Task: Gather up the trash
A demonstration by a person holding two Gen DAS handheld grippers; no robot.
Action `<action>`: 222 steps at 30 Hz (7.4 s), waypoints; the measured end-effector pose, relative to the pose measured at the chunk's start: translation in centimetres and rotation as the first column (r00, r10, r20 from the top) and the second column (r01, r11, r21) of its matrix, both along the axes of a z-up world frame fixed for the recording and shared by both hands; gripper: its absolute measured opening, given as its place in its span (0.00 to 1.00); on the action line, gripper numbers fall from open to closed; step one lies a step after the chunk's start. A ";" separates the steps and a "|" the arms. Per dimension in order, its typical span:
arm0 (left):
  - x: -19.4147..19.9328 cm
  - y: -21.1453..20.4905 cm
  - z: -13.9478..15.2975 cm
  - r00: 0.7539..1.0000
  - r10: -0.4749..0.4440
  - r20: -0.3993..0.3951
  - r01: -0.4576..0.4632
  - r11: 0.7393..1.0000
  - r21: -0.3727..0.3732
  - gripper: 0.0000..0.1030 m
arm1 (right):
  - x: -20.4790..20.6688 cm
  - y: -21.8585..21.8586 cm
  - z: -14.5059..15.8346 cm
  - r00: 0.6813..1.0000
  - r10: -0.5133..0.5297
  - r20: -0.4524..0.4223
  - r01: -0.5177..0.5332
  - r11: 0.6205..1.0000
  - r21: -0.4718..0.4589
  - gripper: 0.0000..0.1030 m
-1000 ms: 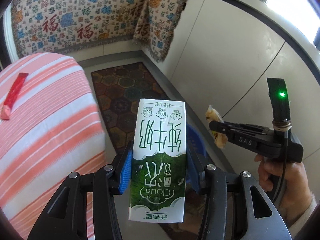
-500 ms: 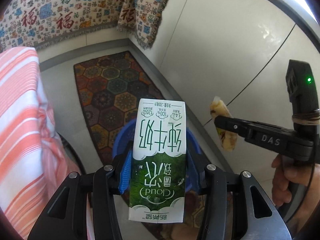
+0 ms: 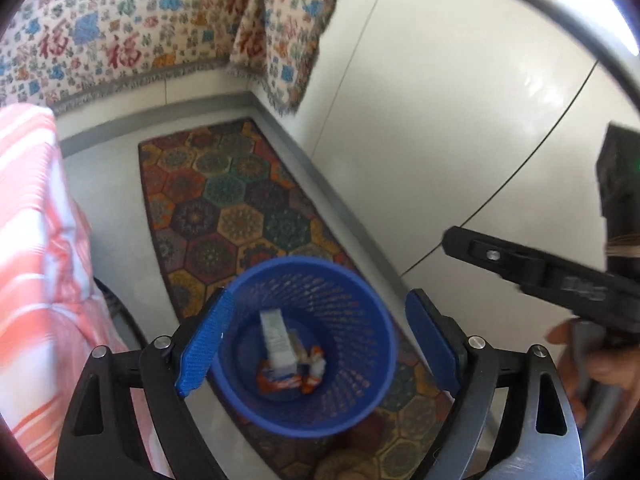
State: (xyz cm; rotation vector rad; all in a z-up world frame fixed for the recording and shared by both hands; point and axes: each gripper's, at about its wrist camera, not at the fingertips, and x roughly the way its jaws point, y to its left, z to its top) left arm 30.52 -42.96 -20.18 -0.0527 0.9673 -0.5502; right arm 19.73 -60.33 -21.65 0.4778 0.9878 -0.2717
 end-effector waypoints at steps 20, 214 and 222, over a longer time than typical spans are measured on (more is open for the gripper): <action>-12.0 27.8 3.9 0.928 0.353 0.120 -0.373 0.890 0.261 0.95 | 3.4 17.5 8.8 0.923 0.326 0.206 -0.245 0.909 -0.338 0.64; -8.2 23.5 10.0 0.984 0.170 0.057 -0.170 0.985 0.004 0.45 | 4.8 23.9 9.5 0.871 0.475 -0.129 -0.487 0.869 -0.091 0.14; -5.5 10.9 7.9 0.999 -0.013 0.033 0.012 0.999 0.038 0.45 | 2.1 14.5 7.2 0.942 0.300 -0.151 -0.318 0.942 -0.108 0.14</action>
